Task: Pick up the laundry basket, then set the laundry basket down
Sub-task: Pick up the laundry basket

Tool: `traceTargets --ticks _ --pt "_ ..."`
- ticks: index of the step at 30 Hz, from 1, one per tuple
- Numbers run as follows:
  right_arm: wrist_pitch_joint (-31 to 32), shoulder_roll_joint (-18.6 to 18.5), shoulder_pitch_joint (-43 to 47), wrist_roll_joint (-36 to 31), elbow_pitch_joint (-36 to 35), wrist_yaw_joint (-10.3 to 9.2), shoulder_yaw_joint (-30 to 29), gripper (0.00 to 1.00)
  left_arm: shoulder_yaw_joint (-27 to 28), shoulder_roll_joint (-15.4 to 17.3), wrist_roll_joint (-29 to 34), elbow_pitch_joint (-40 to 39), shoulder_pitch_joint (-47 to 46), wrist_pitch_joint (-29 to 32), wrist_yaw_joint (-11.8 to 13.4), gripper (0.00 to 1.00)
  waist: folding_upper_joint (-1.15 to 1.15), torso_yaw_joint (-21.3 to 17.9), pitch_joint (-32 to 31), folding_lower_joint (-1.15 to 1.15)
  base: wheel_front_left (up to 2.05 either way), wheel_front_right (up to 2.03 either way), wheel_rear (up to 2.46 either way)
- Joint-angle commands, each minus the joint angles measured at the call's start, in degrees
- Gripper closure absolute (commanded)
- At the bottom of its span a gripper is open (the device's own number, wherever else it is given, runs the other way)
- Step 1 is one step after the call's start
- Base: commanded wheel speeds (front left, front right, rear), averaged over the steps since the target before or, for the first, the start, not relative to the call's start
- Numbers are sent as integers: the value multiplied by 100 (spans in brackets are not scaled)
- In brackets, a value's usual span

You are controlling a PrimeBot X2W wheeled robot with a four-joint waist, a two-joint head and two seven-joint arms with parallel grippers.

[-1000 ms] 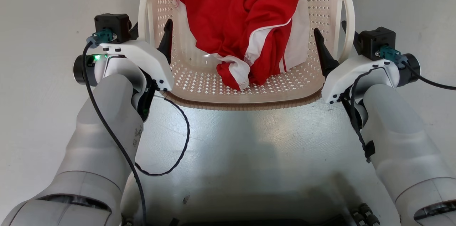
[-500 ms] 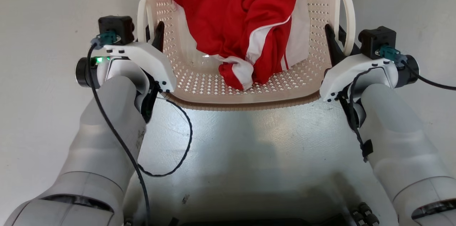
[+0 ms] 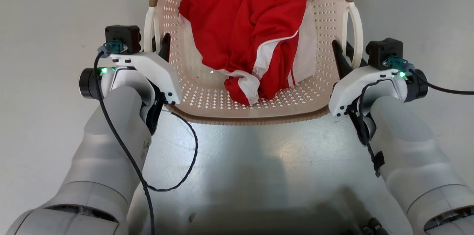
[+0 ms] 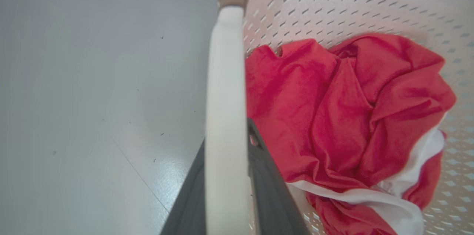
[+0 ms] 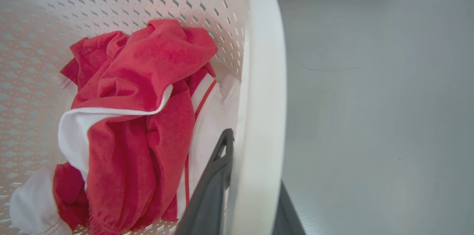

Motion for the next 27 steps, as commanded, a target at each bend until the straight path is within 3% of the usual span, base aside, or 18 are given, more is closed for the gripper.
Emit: traceTargets --ticks 1,16,27 --pt "-27 47 261 74 74 47 292 100 17 227 34 -44 178 -38 -25 100 0 -38 -141 0 0 0 0" --pt "662 47 1066 1339 74 47 1630 100 -271 184 47 198 1003 195 71 100 0 -241 -1429 0 0 0 0" --pt "1180 47 1918 1994 43 47 2494 100 -718 163 -327 190 2109 404 43 100 0 -350 -2899 0 0 0 0"
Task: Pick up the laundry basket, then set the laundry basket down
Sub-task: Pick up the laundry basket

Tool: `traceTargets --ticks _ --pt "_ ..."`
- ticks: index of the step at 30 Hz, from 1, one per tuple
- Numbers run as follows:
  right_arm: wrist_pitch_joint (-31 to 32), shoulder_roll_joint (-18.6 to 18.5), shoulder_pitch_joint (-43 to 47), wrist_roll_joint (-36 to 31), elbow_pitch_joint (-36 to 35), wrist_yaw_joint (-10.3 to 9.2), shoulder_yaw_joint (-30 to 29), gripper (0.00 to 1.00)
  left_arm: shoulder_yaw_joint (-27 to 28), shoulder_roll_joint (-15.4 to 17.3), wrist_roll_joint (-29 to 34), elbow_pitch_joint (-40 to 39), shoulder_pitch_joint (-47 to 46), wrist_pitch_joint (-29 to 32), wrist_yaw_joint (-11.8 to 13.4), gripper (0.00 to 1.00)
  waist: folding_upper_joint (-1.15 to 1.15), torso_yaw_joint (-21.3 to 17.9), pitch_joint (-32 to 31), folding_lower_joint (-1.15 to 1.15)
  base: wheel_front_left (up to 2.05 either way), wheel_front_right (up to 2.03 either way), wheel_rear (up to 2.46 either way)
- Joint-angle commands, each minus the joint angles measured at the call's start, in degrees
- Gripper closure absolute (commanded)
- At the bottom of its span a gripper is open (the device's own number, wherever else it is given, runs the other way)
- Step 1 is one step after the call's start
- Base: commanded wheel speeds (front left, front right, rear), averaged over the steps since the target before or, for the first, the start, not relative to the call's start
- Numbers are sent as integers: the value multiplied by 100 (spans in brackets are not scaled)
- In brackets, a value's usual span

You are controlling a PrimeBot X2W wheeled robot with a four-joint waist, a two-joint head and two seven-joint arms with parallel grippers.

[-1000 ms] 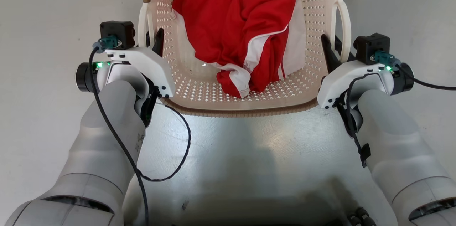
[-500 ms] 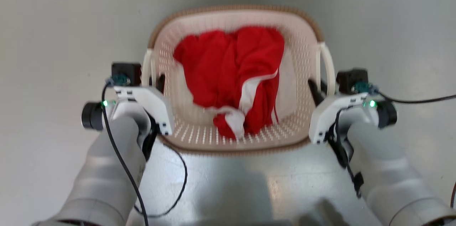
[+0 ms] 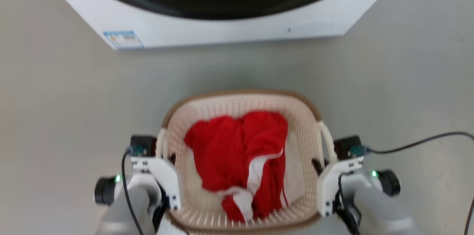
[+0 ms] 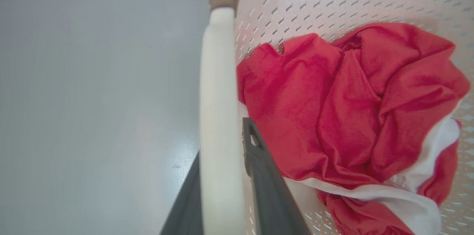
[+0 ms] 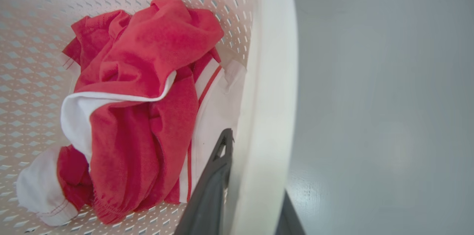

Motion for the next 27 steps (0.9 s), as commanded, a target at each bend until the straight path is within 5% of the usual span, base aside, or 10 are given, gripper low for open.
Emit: traceTargets --ticks 1,15,27 --pt "65 64 280 -6 -112 100 245 100 -15 133 -17 -113 169 -26 -76 100 0 -79 -477 0 0 0 0" --pt "633 64 1064 524 -264 100 1010 100 -874 132 -794 -490 1425 282 19 100 0 -209 -1976 0 0 0 0" --pt "885 64 1489 814 -384 100 1427 100 -1634 132 -1432 -844 2077 520 268 100 0 -169 -2538 0 0 0 0"
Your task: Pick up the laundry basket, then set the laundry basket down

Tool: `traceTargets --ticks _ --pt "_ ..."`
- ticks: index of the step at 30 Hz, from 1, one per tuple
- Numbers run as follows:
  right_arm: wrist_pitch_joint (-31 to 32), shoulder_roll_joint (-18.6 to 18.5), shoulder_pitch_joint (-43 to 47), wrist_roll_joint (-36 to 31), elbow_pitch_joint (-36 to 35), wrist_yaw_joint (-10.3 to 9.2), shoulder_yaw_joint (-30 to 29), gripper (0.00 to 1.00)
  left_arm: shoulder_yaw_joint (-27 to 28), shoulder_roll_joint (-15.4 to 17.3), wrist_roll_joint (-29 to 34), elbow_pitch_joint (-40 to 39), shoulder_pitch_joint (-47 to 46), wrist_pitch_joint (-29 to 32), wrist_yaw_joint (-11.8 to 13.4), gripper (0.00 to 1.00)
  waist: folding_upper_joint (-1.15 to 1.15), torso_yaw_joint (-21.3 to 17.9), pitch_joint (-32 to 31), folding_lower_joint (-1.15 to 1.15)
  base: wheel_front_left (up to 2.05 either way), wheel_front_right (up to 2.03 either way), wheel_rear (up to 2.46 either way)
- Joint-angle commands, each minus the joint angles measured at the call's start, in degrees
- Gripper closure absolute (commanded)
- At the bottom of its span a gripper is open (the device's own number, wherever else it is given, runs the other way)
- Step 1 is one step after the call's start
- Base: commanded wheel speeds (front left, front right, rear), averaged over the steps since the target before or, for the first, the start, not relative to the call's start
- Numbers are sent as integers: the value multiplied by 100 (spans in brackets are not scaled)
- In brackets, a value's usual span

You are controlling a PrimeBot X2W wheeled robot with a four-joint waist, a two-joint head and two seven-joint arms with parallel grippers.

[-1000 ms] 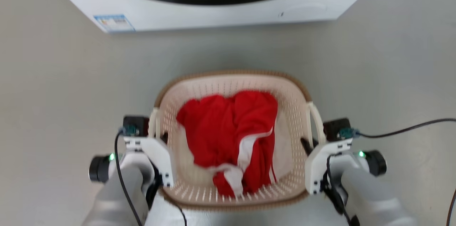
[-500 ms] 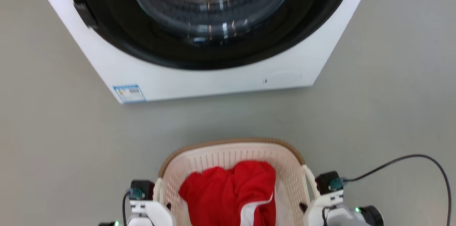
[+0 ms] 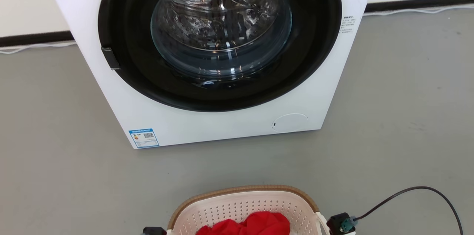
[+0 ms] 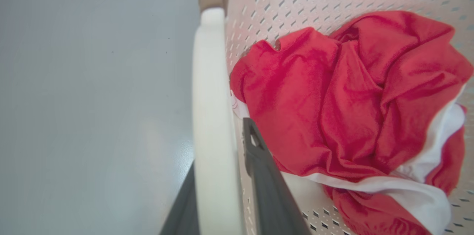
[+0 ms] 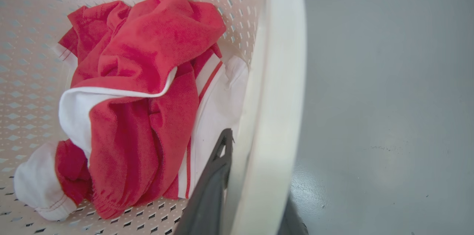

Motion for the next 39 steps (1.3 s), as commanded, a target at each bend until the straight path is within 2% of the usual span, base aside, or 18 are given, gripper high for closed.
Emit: traceTargets --ticks 1,10,39 --pt "-7 154 -20 -30 -216 145 193 100 -54 -33 -5 -197 -65 -27 -50 100 0 22 -43 0 0 0 0" --pt "9 154 -23 85 -197 145 315 100 -366 -33 -319 -265 -44 -20 51 100 0 40 -138 0 0 0 0" --pt "-182 154 -144 454 -40 145 551 100 -1024 -33 -957 13 -204 -211 64 100 0 -41 -173 0 0 0 0"
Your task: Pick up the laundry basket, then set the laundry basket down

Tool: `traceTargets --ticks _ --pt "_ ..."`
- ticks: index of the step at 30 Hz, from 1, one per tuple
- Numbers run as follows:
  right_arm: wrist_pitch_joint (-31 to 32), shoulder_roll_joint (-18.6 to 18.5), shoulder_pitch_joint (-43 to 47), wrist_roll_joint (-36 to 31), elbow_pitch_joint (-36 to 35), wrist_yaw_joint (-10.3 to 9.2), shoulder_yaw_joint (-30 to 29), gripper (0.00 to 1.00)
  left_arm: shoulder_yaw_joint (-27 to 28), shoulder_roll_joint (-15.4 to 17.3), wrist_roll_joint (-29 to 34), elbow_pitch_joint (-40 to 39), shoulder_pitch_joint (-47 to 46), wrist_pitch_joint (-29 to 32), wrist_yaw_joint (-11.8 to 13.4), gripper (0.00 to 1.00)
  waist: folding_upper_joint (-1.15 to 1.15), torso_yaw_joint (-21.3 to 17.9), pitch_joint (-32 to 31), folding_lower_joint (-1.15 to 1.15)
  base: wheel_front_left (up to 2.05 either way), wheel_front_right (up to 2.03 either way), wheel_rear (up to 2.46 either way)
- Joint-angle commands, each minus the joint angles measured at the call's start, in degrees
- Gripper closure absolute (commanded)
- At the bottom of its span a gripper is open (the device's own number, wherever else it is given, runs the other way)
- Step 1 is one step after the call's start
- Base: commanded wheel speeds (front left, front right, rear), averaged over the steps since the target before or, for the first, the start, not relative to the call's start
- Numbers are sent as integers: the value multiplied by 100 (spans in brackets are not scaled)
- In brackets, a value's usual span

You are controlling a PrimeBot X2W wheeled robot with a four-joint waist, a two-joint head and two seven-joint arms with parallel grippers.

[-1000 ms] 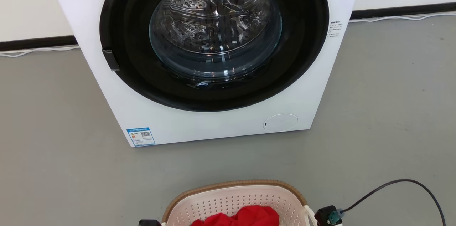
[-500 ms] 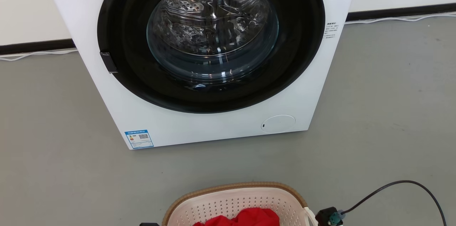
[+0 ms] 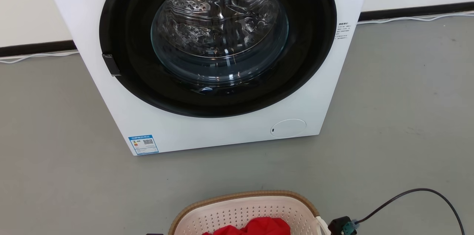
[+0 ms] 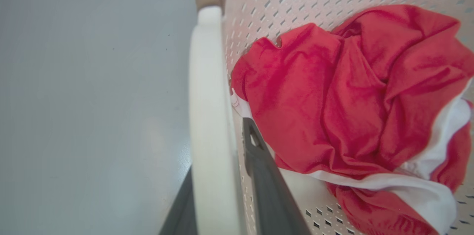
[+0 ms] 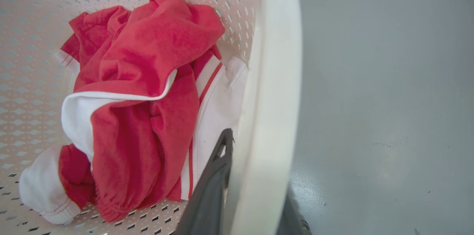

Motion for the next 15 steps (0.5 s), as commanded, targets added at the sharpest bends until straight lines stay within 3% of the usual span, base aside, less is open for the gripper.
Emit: traceTargets --ticks 1,15 --pt "-121 180 -139 -16 -136 145 145 100 -29 -66 28 -89 -228 -79 -106 100 0 -5 0 0 0 0 0" --pt "-135 180 -177 110 -122 145 264 100 -231 -66 -165 -18 -291 -121 -101 100 0 -24 57 0 0 0 0"
